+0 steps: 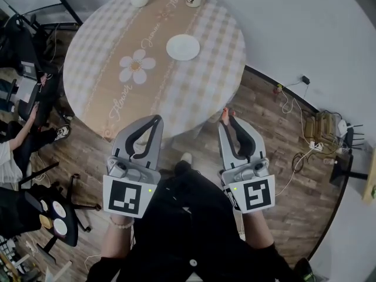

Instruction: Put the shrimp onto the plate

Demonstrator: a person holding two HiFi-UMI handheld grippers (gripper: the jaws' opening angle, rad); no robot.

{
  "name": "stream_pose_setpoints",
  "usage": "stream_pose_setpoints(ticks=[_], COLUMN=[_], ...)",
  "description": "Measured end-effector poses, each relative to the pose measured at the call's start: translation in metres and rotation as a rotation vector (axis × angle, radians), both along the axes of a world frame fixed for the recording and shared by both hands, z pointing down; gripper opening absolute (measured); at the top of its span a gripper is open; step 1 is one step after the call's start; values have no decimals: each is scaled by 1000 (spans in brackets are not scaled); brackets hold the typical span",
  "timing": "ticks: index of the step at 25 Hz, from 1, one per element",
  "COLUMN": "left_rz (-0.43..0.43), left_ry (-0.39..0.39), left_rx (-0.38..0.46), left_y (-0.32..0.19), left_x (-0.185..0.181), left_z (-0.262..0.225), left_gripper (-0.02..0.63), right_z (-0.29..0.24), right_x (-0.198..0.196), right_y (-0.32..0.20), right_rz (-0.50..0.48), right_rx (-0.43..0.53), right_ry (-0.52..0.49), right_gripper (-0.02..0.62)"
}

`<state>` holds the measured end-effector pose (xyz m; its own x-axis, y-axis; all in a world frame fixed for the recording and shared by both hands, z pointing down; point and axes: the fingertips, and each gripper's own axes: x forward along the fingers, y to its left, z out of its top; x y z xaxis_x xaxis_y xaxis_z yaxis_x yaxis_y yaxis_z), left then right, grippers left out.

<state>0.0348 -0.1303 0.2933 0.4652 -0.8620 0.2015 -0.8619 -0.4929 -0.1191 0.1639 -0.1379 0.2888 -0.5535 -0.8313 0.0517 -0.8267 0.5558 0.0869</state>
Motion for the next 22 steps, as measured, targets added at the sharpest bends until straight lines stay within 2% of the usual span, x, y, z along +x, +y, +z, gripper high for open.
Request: stream_pose_setpoints(ticks=[14,22], left_rz=[43,115], left_ry=[2,-50], left_rx=[21,97], left_y=[-32,-53], left_x=[15,15], left_z=[-8,-22], left_gripper=[0,0], right_z=[-2,-6], right_x=[12,0], right_y=[-23,-41], right_rz=[37,44], right_rx=[-1,0], right_ry=[-1,7], right_gripper=[58,58])
